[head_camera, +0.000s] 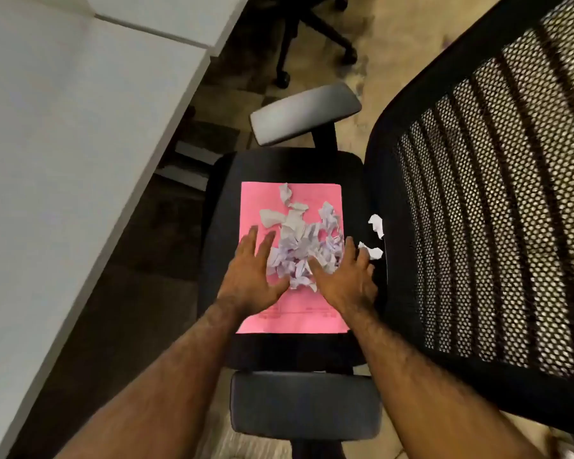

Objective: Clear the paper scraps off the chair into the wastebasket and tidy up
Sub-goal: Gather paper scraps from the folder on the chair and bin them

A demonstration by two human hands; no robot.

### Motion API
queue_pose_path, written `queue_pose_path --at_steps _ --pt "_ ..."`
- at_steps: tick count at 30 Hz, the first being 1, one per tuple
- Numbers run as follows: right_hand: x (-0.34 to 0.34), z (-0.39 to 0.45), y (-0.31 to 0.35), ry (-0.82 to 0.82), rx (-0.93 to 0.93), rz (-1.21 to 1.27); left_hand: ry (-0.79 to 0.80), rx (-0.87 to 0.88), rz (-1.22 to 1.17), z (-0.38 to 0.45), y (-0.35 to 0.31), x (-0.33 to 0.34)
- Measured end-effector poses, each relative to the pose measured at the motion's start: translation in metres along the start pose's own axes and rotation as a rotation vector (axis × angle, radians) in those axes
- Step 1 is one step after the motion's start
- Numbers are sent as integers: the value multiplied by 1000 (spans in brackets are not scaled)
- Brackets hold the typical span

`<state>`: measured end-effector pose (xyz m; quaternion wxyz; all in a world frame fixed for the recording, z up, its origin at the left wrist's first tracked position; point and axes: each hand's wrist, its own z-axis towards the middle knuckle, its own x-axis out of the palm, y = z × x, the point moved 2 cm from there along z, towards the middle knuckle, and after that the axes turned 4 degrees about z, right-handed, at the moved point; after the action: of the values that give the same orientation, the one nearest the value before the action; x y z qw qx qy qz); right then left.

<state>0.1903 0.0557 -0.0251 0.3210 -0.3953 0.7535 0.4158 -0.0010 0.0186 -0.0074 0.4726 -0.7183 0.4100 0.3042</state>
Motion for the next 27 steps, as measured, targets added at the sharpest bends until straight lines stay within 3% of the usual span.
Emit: queue_pose_path --at_steps 7,15,27 --pt "39 28 5 -33 -85 -74 -88 37 289 70 0 32" --pt "58 39 2 -75 -234 -105 -51 132 410 94 -4 65" --pt "55 60 1 -62 -286 253 -49 182 219 113 -11 74"
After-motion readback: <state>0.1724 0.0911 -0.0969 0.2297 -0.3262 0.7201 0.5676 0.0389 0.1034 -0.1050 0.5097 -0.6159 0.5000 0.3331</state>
